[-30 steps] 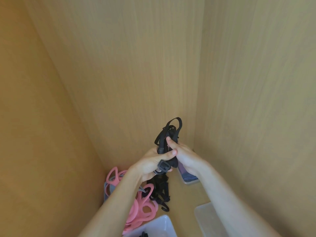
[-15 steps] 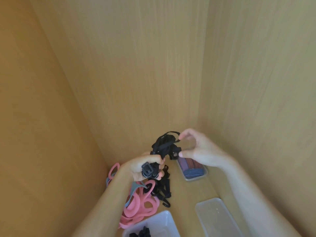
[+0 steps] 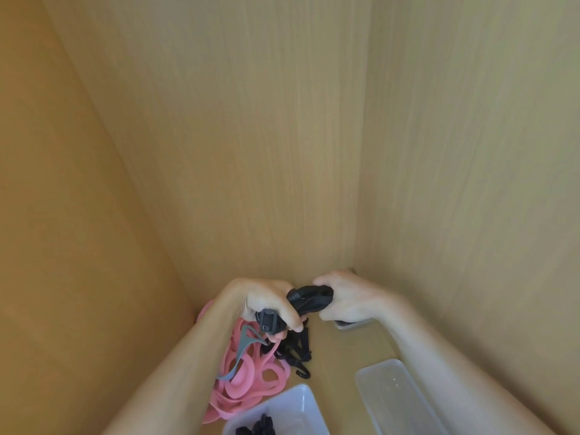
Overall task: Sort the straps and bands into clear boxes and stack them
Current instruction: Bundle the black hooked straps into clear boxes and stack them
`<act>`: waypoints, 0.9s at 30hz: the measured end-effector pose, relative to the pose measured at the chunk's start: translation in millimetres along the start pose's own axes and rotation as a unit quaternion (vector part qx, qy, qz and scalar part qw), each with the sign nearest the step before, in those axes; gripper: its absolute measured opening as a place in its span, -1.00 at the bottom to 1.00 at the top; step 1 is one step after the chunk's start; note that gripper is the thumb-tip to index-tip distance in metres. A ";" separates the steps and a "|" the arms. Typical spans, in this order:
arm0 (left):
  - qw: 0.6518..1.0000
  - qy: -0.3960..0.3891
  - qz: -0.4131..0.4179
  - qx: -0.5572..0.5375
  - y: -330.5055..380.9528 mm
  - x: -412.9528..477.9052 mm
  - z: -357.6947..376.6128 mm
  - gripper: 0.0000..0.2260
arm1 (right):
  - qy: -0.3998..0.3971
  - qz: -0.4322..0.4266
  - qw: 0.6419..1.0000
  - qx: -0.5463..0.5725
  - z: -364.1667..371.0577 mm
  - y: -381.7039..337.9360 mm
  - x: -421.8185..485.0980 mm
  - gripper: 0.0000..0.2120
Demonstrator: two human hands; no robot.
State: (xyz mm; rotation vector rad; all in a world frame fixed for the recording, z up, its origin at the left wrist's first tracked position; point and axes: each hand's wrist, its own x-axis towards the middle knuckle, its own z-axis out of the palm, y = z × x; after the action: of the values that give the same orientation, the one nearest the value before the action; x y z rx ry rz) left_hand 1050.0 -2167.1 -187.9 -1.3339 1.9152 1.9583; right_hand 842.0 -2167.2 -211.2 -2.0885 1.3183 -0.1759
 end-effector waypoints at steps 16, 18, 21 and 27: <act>0.991 0.059 0.080 -0.091 -19.3 0.6 -1.6 -0.56 | -0.045 0.011 0.924 0.379 3.9 21.1 -12.7 -0.64; 0.984 0.074 0.112 -0.120 -22.7 3.5 4.3 -0.68 | -0.030 0.008 0.899 0.436 13.5 20.2 -11.5 -0.69; 0.965 0.116 0.154 -0.176 -30.3 9.2 13.3 -0.76 | -0.013 -0.011 0.872 0.490 26.4 14.5 -10.1 -0.90; 0.914 0.212 0.187 -0.291 -35.2 23.4 27.9 -0.75 | 0.130 -0.023 0.904 0.408 48.8 -11.4 -5.8 -0.83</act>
State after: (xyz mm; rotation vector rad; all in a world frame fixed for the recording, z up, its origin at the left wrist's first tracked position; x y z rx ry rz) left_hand 1043.1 -2147.6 -234.1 -1.7578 1.9458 2.7893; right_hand 869.1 -2137.0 -241.1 -1.3952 1.0664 -0.8917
